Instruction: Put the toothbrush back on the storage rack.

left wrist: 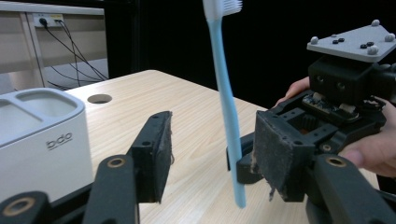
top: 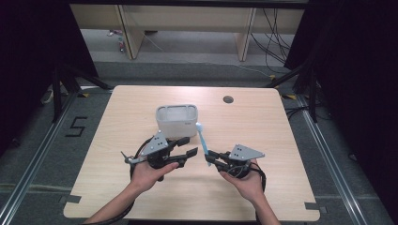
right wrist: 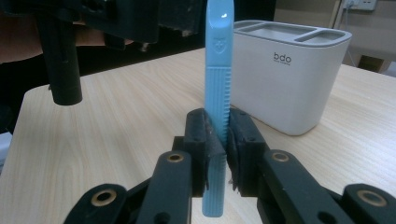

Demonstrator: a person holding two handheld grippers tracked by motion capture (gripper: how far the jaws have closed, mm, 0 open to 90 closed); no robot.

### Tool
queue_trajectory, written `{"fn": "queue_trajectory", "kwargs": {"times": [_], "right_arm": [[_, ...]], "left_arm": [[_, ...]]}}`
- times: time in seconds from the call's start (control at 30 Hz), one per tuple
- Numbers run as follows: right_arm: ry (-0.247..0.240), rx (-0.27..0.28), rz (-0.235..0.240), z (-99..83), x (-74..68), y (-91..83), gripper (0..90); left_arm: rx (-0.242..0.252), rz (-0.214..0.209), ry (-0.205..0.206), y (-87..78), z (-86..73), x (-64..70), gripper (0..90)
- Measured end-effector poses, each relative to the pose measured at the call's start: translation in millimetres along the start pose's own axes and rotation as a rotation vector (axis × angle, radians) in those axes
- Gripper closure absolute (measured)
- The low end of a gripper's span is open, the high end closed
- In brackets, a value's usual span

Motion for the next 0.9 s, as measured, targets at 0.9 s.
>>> {"fn": "queue_trajectory", "kwargs": {"times": [0.9], "right_arm": [[-0.041,-0.015,-0.032,2.9,2.1,4.1,79.2]], "left_arm": [[0.012,-0.004,-0.036,24.4,8.9,4.5,76.1]]}}
Point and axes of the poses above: each handheld gripper's, and its own axes: y roughly forward along the jaws, z roughly out of its top, x roughly to its right, the point moved 10 cm from there along y, roughly forward along the jaws, and after that the axes turned 8 degrees about -y, right-handed, at the moved point
